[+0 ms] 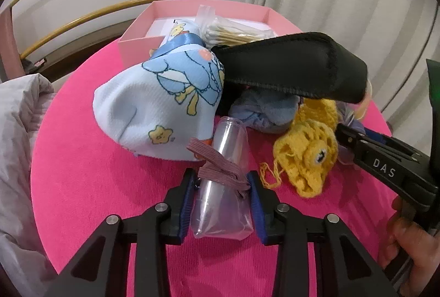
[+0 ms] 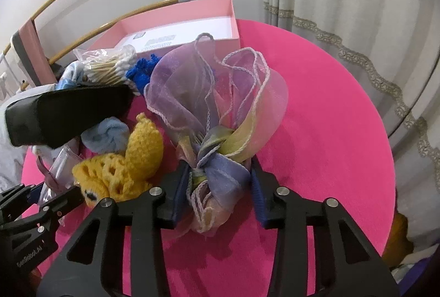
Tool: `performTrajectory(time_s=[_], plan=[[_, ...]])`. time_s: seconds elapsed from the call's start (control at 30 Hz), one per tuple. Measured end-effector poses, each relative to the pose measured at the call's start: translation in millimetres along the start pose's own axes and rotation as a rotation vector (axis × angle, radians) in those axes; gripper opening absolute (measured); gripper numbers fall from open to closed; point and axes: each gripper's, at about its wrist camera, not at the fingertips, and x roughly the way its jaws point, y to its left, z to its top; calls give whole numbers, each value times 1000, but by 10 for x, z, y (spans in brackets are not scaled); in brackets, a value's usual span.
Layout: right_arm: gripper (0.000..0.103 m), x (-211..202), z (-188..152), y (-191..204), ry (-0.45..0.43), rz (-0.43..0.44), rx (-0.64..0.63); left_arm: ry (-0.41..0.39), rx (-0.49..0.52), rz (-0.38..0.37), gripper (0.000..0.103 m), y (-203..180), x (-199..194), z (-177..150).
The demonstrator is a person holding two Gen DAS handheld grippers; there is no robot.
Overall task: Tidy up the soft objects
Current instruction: 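Grasp the clear plastic tube with the left gripper while the right grasps the organza bow, then carry the tube and bow into the pink box and open both grippers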
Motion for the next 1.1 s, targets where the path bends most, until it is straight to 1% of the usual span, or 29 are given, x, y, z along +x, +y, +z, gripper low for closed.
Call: performTrajectory(time_s=[0.1, 0.23, 0.3, 0.43, 0.6, 0.83, 0.97, 1.1], plan=[[36, -126, -72, -31, -19, -7, 17, 4, 19, -8, 33, -6, -18, -42], [36, -296, -163, -41, -36, -20, 37, -3, 38, -12, 33, 43, -159, -48], [36, -389, -205, -43, -41, -25, 37, -14, 42, -16, 33, 81, -287, -9], [36, -590, -238, -35, -66, -32, 38, -40, 43, -18, 33, 131, -419, -2], [36, -881, -225, 28, -120, -32, 35, -89, 36, -19, 33, 194, -700, 3], [36, -1236, -55, 191, -202, -13, 6, -147, 14, -4, 33, 265, -1047, 68], [36, -1318, 147, 305, -234, 12, -21, -194, 10, 15, 33, 300, -1233, 260], [36, -1322, 362, 448, -255, 32, -51, -231, 6, 38, 34, 352, -1326, 469]])
